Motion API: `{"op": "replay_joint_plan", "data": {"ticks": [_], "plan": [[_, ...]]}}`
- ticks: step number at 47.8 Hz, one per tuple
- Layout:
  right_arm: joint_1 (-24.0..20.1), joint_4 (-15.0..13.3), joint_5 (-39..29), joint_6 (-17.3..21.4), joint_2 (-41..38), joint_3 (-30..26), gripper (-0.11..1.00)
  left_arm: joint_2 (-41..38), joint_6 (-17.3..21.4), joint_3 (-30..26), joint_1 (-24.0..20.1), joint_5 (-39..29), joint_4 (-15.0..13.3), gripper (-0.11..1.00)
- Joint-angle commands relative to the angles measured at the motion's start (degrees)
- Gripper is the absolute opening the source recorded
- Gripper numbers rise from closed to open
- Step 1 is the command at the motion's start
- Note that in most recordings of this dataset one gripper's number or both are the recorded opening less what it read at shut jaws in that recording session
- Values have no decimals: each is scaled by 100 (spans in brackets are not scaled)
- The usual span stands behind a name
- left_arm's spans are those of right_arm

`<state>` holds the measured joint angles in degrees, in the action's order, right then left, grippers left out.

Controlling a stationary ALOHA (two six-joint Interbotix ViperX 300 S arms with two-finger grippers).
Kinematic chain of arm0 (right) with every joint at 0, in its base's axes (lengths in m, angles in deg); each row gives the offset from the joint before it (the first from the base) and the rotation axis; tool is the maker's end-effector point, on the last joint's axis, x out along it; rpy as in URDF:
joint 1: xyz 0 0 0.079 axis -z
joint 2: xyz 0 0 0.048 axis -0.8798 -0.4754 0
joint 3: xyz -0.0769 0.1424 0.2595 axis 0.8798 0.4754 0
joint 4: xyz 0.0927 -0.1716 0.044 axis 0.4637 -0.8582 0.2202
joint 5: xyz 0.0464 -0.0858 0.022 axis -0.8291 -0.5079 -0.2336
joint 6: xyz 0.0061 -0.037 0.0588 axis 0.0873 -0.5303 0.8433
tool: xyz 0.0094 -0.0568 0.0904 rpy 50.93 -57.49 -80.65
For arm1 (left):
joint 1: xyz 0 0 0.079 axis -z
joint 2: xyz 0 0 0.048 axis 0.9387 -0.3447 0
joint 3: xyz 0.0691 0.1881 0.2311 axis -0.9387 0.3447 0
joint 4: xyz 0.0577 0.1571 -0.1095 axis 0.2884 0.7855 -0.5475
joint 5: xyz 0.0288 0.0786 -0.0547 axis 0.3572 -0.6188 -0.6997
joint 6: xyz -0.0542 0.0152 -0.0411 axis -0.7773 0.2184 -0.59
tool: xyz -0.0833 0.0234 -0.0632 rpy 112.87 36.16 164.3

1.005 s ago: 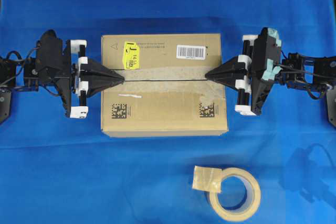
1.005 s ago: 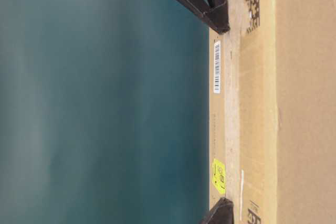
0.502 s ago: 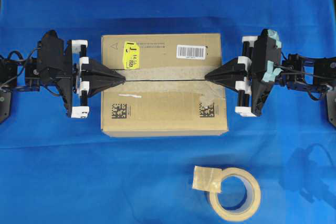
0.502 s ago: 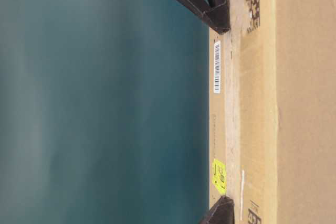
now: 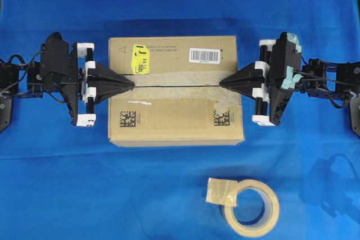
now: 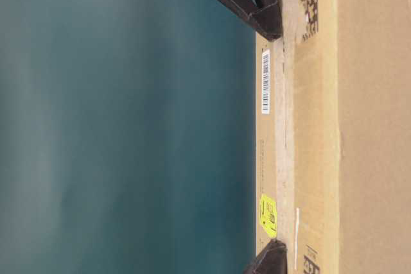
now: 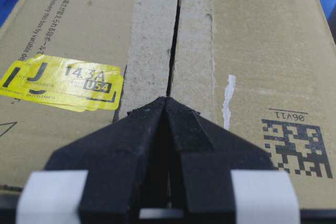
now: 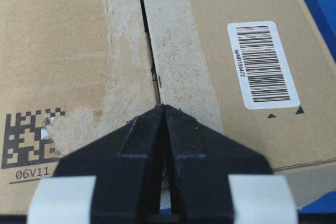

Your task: Close the cardboard box.

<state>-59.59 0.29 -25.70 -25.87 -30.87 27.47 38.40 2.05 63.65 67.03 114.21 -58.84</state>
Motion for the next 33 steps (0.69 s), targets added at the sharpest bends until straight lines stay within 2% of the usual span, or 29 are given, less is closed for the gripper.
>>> {"op": "replay_joint_plan", "data": {"ticks": [1,33], "plan": [[-35,0,62,0,35,-44,0,-26,-9,-18,9,-62,-9,0],[-35,0,62,-9,35,-35,0,-26,-9,-18,9,-114,-9,0]]}}
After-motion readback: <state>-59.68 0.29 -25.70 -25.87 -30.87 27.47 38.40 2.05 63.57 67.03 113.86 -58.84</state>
